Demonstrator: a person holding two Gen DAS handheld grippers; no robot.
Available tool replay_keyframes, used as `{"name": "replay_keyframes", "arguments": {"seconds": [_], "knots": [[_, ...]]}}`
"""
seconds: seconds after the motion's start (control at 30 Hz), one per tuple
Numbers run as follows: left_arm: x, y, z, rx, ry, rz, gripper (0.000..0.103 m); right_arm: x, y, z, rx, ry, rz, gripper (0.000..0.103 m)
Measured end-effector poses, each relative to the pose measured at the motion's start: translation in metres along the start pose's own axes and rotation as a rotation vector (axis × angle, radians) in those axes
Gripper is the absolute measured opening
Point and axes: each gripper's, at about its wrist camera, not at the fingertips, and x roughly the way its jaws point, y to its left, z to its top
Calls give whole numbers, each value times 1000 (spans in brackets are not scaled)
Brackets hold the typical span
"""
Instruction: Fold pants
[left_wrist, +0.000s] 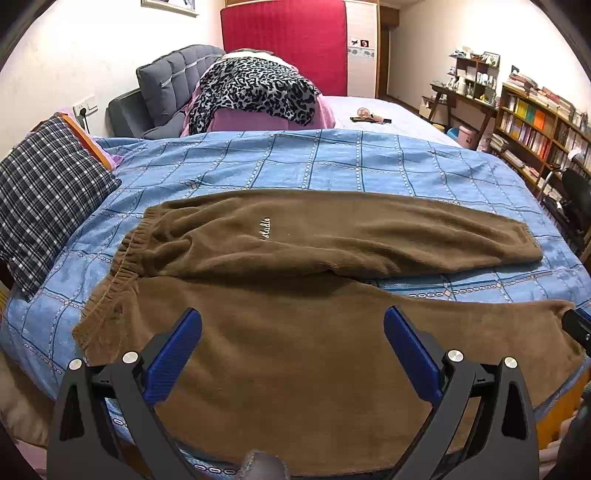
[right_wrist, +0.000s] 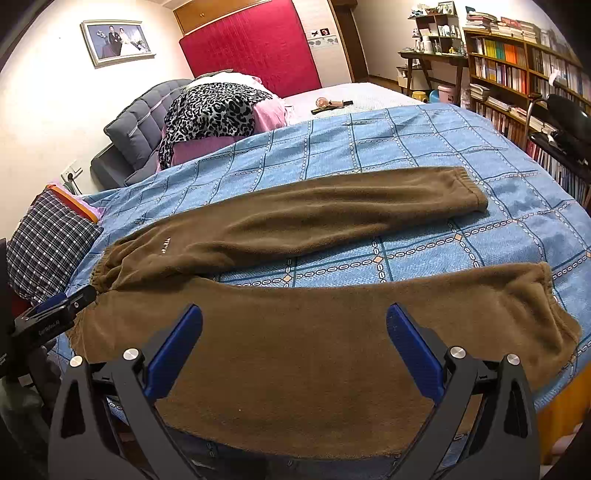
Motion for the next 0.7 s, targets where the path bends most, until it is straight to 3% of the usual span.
{"name": "replay_keyframes", "arguments": {"seconds": [0.7], "knots": [[10,10,1,-25,19,-4,98,-1,-4,4,11,-31,-33,100]]}}
